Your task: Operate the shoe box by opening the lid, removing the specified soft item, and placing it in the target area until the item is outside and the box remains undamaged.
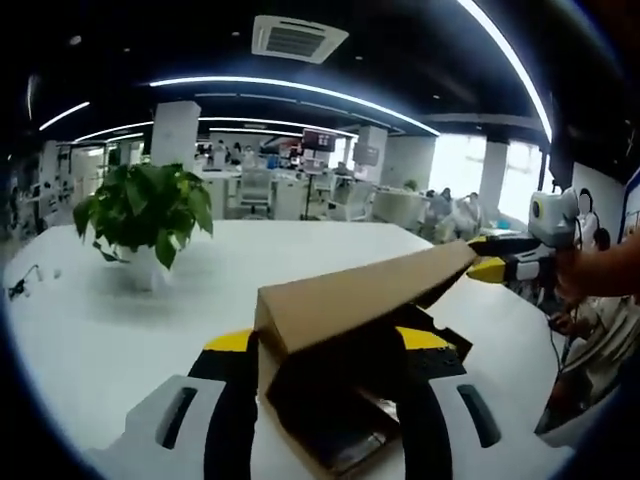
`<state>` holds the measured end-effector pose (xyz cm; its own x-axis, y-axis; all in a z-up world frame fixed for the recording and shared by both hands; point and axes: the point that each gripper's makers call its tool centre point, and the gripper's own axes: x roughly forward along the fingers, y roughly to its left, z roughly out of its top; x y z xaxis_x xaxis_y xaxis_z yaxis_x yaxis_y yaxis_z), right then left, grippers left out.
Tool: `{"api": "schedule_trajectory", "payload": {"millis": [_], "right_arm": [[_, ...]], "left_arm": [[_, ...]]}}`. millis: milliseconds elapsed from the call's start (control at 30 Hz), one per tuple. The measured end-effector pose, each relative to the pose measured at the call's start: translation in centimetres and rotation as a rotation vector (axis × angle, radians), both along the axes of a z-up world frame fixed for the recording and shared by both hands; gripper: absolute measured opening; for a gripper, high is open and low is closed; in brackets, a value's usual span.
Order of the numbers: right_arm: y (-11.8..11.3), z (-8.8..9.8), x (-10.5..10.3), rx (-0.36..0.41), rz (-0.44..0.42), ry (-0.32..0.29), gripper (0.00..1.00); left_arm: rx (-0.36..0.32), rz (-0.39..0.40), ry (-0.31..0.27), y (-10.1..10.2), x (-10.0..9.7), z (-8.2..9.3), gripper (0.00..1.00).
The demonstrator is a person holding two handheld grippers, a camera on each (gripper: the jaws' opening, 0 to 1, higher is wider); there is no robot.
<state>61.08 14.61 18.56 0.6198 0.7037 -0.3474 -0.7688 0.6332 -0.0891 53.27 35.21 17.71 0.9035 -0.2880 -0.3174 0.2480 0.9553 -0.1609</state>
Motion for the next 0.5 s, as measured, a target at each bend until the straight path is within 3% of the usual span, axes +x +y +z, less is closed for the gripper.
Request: {"api": "schedule_trajectory", "payload": {"millis": [133,500], "right_arm": [[0.2,0.3,1.5,-0.012,-0.007,-0.018,0.41],[1.4,0.7,4.3,-0.013,-0.002,-0.037,0.43]], "left_arm": [[-0.001,0.002,-0.007,0.3,1.1,0.3,0.55],[-0.002,0.007,-0.020,1.1,3.8,0.5,0.58]]}}
